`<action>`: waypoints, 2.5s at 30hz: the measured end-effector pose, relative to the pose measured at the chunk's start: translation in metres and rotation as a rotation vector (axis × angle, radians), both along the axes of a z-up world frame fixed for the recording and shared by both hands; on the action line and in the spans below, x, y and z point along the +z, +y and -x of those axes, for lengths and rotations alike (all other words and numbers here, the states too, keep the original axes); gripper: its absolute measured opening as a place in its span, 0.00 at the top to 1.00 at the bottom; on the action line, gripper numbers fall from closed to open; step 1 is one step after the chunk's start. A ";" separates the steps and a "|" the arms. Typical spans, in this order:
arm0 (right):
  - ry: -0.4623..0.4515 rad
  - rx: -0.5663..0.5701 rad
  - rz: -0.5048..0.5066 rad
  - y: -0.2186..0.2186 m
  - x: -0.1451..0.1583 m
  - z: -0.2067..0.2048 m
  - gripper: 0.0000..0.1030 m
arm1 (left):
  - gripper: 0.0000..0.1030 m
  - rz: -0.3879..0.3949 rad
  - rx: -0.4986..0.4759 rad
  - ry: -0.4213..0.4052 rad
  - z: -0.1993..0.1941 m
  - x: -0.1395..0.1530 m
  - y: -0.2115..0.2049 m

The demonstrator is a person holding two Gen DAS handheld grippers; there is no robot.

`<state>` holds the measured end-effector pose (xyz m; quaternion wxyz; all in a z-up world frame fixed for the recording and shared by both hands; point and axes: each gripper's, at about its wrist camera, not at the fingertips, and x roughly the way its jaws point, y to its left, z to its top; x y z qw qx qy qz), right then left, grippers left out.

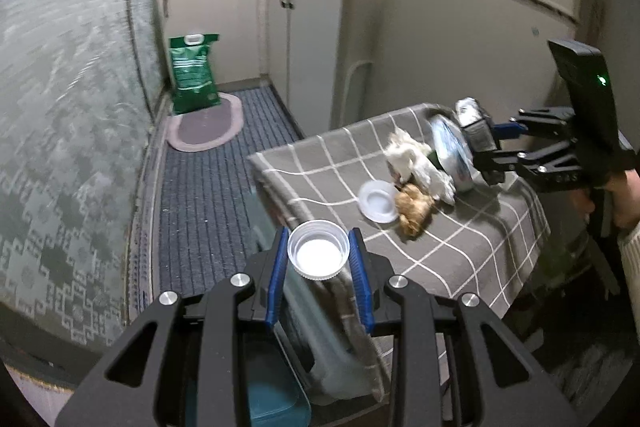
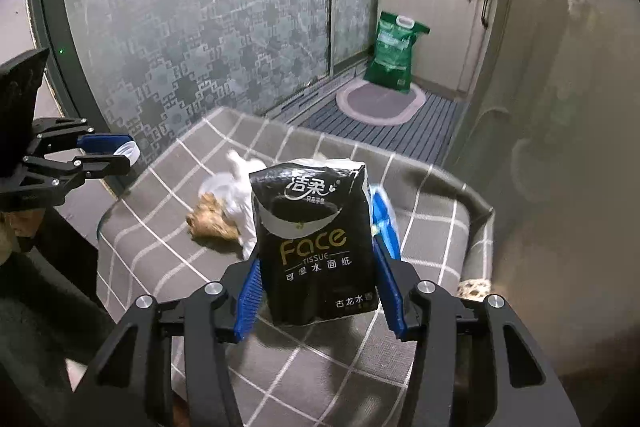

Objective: Collect trash
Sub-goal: 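Carry both items over the teal bin while the right tool opens to drop the tissue pack, then open the left tool over the teal bin to drop the white lid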

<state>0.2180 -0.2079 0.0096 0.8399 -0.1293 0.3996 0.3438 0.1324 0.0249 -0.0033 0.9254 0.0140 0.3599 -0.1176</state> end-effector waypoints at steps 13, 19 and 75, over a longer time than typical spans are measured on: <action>-0.037 0.079 -0.069 0.075 0.036 0.026 0.50 | 0.69 0.045 0.229 -0.009 0.038 -0.009 0.077; -0.020 0.161 -0.064 0.127 0.036 0.043 0.50 | 0.69 0.047 0.296 0.035 0.052 -0.032 0.110; 0.092 0.316 0.092 0.244 -0.021 0.076 0.32 | 0.69 0.030 0.318 0.125 0.063 -0.061 0.141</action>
